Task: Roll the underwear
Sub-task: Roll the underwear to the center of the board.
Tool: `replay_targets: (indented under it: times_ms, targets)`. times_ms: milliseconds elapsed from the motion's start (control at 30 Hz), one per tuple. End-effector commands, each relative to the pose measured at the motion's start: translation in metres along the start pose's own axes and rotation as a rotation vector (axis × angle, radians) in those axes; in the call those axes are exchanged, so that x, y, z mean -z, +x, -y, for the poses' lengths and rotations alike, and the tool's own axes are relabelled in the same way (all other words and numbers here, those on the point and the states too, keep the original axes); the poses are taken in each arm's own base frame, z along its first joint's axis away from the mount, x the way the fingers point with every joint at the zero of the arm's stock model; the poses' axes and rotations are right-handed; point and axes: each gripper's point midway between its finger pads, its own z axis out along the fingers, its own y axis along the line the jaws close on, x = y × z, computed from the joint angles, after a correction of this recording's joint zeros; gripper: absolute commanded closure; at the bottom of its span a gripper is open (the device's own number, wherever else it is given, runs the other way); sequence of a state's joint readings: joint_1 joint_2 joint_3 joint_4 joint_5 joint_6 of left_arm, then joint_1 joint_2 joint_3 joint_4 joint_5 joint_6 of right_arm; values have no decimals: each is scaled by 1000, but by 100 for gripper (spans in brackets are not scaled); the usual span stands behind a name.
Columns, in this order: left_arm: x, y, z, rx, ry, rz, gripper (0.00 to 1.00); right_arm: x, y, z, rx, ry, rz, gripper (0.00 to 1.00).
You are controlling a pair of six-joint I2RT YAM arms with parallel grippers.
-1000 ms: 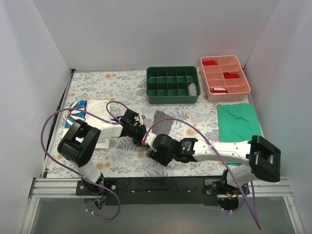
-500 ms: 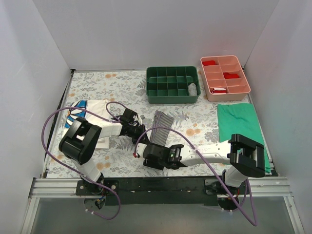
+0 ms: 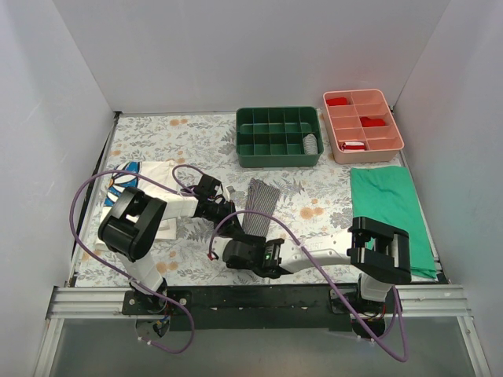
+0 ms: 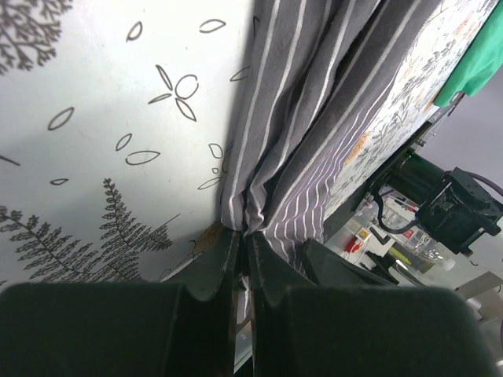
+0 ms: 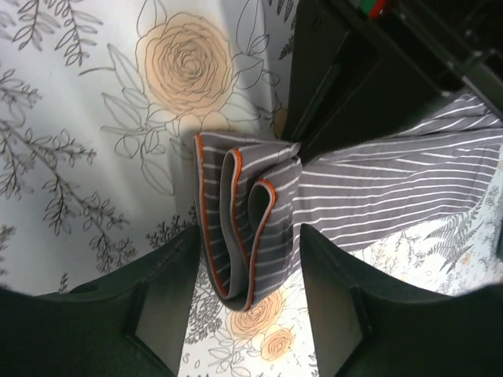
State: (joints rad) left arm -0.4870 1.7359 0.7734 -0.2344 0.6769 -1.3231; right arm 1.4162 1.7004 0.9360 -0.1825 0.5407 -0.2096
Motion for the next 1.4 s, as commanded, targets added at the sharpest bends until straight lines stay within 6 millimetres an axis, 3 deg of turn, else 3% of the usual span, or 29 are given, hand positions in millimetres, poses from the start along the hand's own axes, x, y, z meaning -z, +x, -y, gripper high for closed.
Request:
replay_targets:
  times_ms: [0, 100, 133, 200, 333, 433, 467, 500, 567, 667, 900, 1167, 1367]
  targets:
    - [-8, 11, -46, 28, -173, -11, 100, -8, -4, 5, 18, 56, -5, 42]
    - [-7, 9, -45, 29, -170, -5, 100, -9, 3, 1, 7, 44, -20, 46]
    - [-7, 9, -46, 29, -172, -5, 100, -8, 5, -1, -4, 37, -22, 56]
    - [-6, 8, -46, 31, -172, -1, 100, -7, 8, -3, -17, 30, -25, 60]
    - [-5, 6, -46, 31, -175, 10, 100, -4, 7, -7, -40, -3, -11, 78]
    - [-2, 0, -43, 14, -177, 36, 100, -2, 1, -13, -61, -40, 6, 85]
    - [0, -1, -42, 12, -178, 47, 99, -2, -1, -16, -68, -59, 11, 85]
    - [4, -6, -41, 4, -188, 73, 89, -1, -3, -17, -84, -68, 21, 85]
    - [8, -10, -40, 2, -197, 100, 86, 1, -10, -22, -104, -108, 41, 86]
    - [17, -17, -36, -8, -206, 152, 72, 3, -21, -25, -159, -165, 71, 88]
    - [44, -40, -28, -2, -245, 313, 44, 10, -39, -19, -286, -276, 138, 89]
    - [65, -48, -52, 112, -341, 438, 41, 23, -55, -4, -429, -458, 227, 88]
    - [70, -41, -51, 127, -312, 472, 41, 26, -59, 18, -493, -562, 268, 87]
